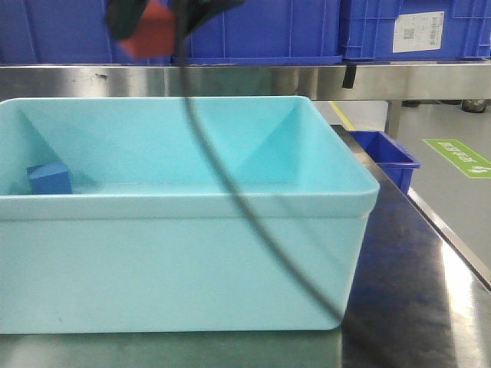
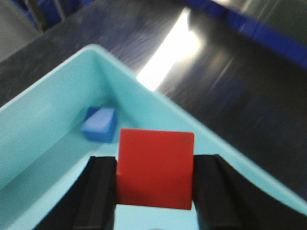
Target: Pick red cube and place on left shelf
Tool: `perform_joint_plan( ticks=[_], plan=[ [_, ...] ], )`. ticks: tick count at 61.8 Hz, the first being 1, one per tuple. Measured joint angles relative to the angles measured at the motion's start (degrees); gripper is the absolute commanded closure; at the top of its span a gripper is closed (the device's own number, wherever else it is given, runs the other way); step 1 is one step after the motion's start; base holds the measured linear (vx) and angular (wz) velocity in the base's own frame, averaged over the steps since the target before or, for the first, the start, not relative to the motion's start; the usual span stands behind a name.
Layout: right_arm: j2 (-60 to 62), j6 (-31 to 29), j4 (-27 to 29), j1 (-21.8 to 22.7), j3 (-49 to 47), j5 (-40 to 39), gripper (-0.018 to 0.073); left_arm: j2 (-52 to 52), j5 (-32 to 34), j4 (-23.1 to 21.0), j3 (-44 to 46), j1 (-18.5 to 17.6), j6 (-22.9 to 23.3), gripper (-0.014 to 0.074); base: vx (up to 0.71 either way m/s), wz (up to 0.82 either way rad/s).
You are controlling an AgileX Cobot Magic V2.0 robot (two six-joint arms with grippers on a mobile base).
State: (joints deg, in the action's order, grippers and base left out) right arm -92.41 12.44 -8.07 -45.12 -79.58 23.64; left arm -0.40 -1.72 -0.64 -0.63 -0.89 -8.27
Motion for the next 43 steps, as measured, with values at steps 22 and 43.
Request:
perform_joint_plan(
  ticks=[22, 43],
  plan=[
    [15.2, 0.0, -0.7, 11.0, 14.6, -8.6, 0.0501, 0.0, 0.0, 0.0, 0.0, 0.0, 0.0, 0.0491, 0.00, 0.00],
    [32.3, 0.0, -0.9, 22.2, 29.6, -11.7, 0.0501, 0.0, 0.0, 0.0, 0.0, 0.0, 0.0, 0.0491, 0.00, 0.00]
  ],
)
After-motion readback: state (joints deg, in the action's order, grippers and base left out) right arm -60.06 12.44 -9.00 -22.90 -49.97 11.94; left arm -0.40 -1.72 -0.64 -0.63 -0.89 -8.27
